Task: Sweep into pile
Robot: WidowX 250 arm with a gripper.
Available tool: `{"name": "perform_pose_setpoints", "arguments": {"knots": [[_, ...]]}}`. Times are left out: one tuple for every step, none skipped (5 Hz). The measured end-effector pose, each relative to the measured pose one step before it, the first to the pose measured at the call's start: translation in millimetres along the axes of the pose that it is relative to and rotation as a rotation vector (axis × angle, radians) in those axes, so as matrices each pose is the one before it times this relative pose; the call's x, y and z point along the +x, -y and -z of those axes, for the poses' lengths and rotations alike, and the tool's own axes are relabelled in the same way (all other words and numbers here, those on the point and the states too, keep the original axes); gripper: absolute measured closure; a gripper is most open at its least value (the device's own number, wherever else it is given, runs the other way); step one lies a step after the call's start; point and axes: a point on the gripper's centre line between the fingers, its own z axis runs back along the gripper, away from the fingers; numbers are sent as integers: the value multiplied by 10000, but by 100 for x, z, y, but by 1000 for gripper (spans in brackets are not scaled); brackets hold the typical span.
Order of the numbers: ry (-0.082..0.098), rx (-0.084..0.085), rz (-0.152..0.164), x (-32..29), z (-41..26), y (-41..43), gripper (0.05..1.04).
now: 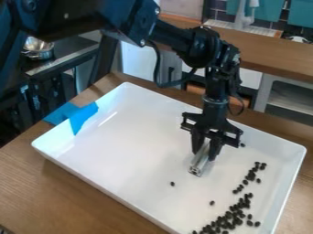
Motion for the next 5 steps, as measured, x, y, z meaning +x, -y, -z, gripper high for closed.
{"name": "perform_pose_setpoints", "arguments": {"knots": [[73, -198, -175, -530, 92, 276, 715], [-338, -630, 489, -486, -69, 672, 715], [263, -324, 90, -627, -104, -238, 715], [556, -1472, -264, 140, -379, -1249, 715], [640, -1103, -317, 494, -2041, -1433, 715]]}}
